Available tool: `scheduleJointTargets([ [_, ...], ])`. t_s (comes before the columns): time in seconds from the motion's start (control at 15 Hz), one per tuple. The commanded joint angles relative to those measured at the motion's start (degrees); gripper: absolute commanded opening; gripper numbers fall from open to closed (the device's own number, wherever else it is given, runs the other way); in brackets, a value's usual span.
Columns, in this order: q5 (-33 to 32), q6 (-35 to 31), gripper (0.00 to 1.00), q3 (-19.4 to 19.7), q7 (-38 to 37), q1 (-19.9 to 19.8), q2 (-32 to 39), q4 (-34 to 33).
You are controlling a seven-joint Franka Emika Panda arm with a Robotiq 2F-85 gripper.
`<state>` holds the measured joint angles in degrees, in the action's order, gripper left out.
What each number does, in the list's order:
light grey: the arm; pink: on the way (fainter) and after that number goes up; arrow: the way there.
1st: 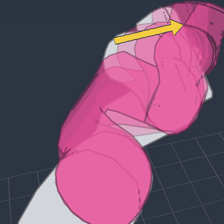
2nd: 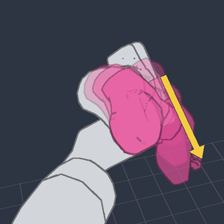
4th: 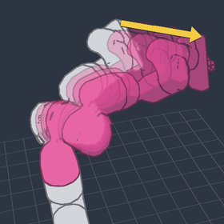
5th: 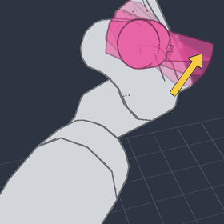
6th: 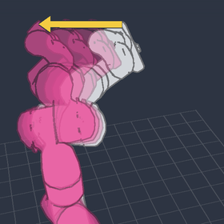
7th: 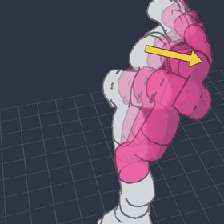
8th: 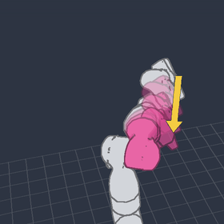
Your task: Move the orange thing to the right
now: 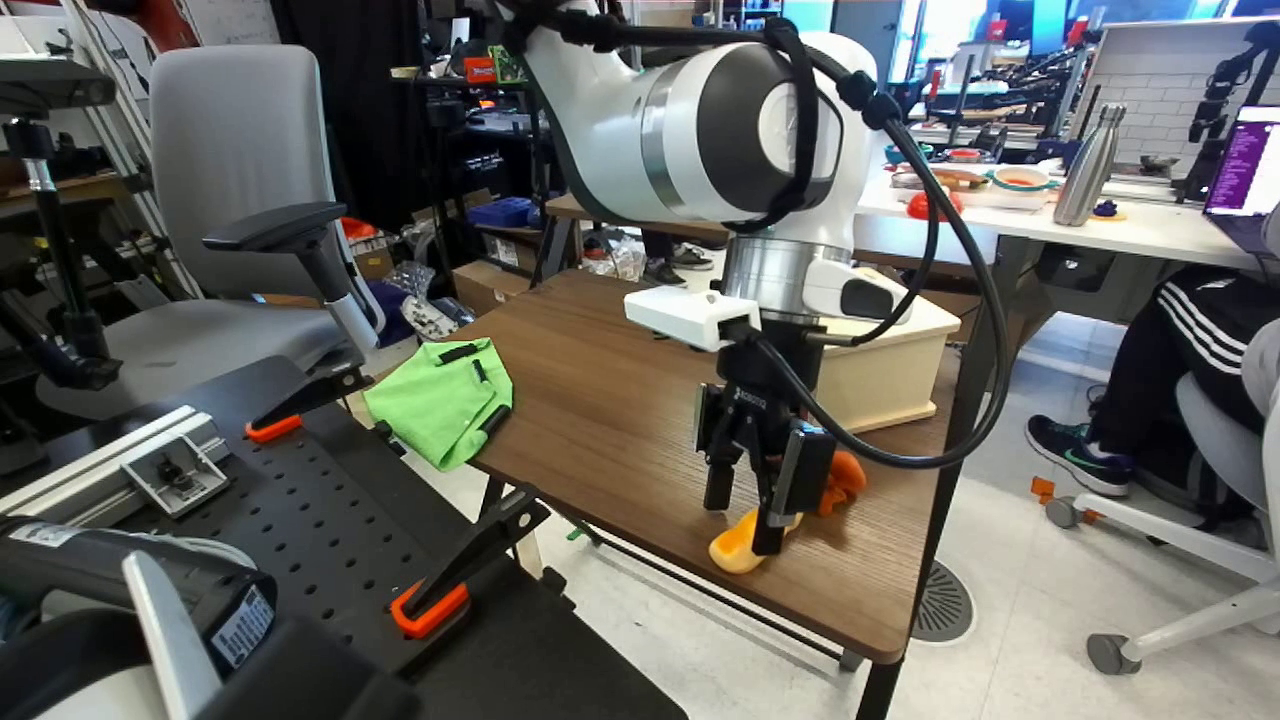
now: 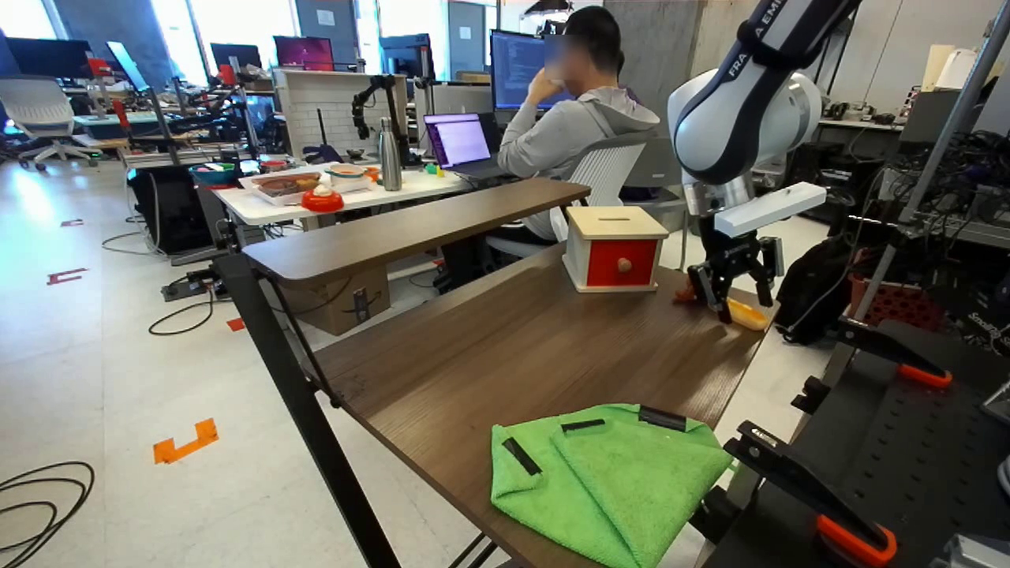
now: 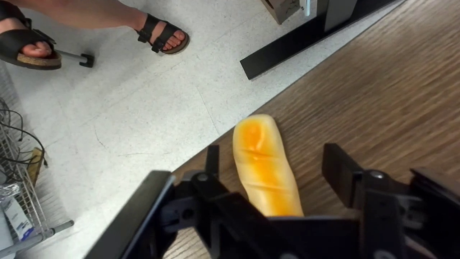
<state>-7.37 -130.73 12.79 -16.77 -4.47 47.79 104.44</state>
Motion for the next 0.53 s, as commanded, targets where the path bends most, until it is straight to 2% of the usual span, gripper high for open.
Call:
scheduleJointTargets([
  [0.0, 0.74, -0.65, 1.0, 0.28, -0.43, 0.1, -0.08, -0.53],
  [0.2, 0.63, -1.39, 1.0, 0.2, -0.42, 0.49, -2.96, 2.33],
  [0.47, -0.2, -6.83, 1.0, -0.64, 2.76, 1.11, -12.13, 12.1],
])
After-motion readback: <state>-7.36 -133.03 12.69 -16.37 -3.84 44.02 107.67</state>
